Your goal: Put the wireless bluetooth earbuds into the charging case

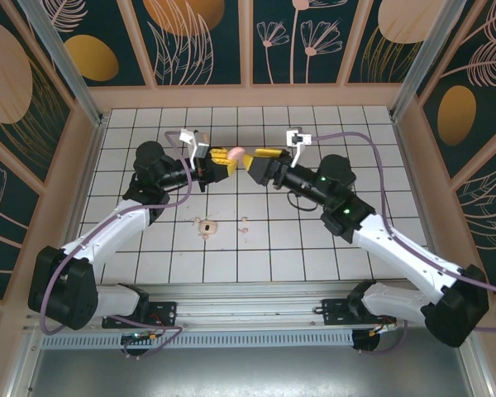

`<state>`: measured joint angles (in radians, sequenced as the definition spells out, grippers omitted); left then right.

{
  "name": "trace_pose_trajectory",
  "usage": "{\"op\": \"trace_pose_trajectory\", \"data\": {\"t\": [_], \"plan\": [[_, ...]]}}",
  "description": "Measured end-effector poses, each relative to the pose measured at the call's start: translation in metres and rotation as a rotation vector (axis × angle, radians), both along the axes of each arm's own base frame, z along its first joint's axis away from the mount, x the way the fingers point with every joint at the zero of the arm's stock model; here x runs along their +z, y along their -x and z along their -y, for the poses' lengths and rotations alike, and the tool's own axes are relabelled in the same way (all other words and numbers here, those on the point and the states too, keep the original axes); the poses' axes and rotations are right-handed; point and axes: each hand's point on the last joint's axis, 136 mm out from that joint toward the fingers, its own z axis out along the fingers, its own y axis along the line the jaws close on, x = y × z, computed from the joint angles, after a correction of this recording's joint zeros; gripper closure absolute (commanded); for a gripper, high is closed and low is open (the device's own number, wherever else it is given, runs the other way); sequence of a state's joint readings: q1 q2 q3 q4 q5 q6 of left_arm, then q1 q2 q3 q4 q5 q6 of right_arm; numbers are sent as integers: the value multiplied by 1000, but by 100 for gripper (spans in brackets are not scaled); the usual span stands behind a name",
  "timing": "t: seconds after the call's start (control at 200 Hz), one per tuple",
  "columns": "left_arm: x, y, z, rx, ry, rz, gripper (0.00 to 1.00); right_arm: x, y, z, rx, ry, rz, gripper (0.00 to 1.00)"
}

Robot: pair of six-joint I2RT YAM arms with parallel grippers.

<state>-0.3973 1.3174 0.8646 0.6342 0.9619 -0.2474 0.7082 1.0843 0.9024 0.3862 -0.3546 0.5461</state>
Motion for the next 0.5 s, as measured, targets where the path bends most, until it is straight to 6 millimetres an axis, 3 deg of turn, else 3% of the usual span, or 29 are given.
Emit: {"op": "trace_pose_trajectory", "data": {"t": [0.19, 0.375, 0.5], "plan": [[17, 11, 1, -63, 44, 1, 100, 11, 6, 20, 32, 128, 232, 36], [44, 23, 1, -125, 92, 39, 100, 12, 23, 12, 173, 267, 469, 39], [55, 30, 0, -161, 108, 53, 100, 18, 22, 4, 246, 318, 569, 39]]}}
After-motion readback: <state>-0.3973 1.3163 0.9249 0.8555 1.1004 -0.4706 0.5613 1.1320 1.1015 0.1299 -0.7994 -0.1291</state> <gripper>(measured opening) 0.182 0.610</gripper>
